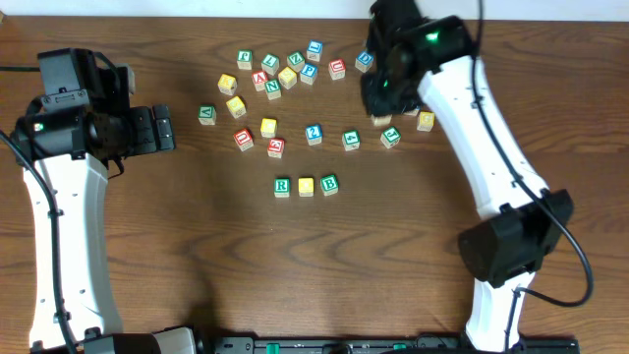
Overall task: Spell out ROBOT
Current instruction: 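Close the right gripper on the yellow O block and lift it, then carry the yellow block and place it right of the green B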
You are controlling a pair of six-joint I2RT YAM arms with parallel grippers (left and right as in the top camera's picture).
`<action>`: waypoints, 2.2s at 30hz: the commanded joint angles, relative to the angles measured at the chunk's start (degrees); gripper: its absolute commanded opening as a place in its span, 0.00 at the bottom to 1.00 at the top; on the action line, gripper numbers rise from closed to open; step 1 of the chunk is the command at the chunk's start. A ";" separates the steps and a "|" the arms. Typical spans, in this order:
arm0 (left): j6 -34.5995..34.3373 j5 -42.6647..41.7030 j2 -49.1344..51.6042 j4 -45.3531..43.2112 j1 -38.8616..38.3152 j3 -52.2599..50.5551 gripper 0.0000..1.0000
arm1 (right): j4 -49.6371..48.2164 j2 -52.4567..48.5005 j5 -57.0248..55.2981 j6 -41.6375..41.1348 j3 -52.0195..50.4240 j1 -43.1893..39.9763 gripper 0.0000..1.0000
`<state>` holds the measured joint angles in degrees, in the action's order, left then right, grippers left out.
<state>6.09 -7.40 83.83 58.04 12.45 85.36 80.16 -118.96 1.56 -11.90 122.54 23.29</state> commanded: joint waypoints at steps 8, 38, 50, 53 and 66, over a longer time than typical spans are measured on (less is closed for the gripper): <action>0.52 -0.11 -0.24 -0.02 0.13 1.38 0.97 | -10.80 -2.12 0.11 -5.53 -21.49 5.22 0.06; 0.52 -0.11 -0.24 -0.04 0.13 1.38 0.98 | -29.07 -1.99 -2.84 -12.90 -36.15 10.23 0.36; 0.52 -0.11 -0.24 -0.04 0.13 1.38 0.98 | -22.38 3.15 -2.80 -10.12 -25.20 7.61 0.48; 0.52 -0.11 -0.24 -0.04 0.13 1.38 0.98 | -23.39 3.23 -5.16 -7.69 -22.05 5.73 0.52; 0.52 -0.11 -0.24 -0.04 0.13 1.38 0.98 | -41.57 -3.41 1.62 11.69 -21.27 -8.50 0.61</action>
<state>6.07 -7.40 83.83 58.04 12.43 85.36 39.51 -119.55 -0.84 -6.76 100.86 16.60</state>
